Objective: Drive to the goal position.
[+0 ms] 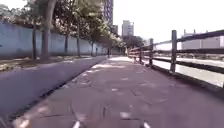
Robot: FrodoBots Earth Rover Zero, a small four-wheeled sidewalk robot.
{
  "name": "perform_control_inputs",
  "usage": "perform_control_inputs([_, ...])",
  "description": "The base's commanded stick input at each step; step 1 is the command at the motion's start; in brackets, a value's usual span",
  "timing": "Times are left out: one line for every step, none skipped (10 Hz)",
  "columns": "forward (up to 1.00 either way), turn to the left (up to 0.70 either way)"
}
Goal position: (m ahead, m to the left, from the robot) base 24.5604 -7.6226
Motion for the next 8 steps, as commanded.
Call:
perform_control_inputs([1.00, 0.00])
perform_control_inputs([1.00, 0.00])
perform_control_inputs([1.00, 0.00])
perform_control_inputs([1.00, 0.00])
perform_control_inputs([1.00, 0.00])
perform_control_inputs([1.00, 0.00])
perform_control_inputs([1.00, 0.00])
perform_control_inputs([1.00, 0.00])
